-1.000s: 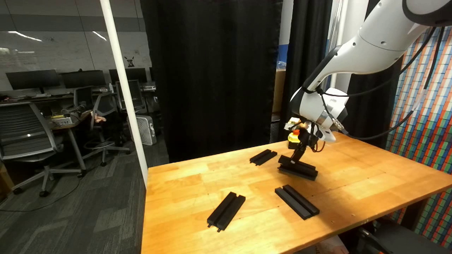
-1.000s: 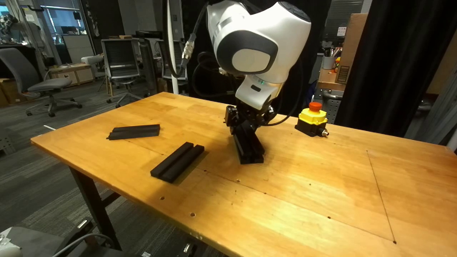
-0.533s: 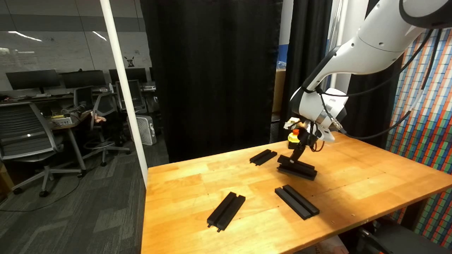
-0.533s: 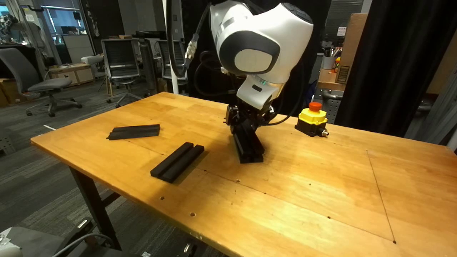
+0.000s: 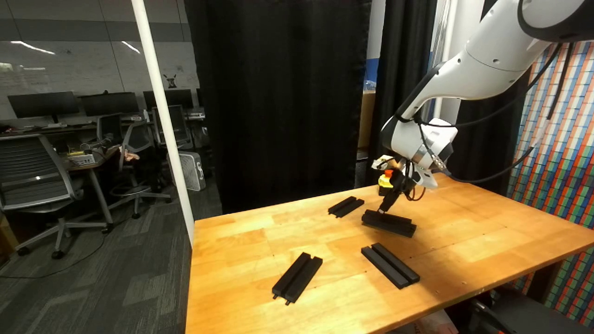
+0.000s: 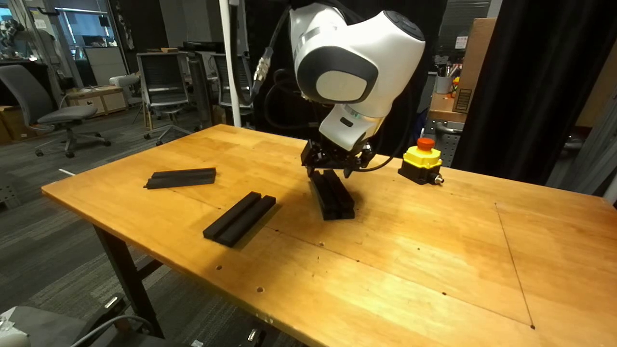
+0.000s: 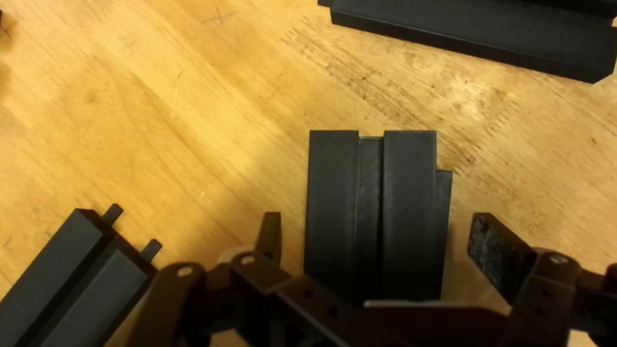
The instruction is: Connect the black pads
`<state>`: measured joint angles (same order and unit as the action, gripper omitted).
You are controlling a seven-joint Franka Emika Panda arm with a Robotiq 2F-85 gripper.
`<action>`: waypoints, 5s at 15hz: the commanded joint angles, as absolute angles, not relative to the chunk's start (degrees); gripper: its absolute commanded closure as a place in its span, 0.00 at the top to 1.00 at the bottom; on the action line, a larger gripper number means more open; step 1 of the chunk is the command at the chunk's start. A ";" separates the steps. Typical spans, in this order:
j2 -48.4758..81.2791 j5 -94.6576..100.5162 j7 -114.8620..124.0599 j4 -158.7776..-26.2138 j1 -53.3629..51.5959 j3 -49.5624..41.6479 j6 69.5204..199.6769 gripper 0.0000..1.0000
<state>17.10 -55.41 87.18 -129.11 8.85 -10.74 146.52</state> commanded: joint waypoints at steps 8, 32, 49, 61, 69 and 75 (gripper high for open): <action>13.75 -25.33 83.99 -119.95 8.76 -13.16 132.54 1.00; 43.22 -5.50 39.55 -76.27 4.87 -8.60 112.06 1.00; 44.16 -14.76 51.32 -78.69 5.03 -8.36 118.27 1.00; 48.00 -14.54 56.65 -76.52 7.58 -8.38 119.18 1.00; 49.85 -14.19 55.89 -75.32 8.30 -8.34 119.76 0.74; 49.25 -13.73 54.75 -74.88 8.36 -8.25 120.03 0.46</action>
<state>48.65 -13.97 55.97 -76.27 8.03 -8.28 119.78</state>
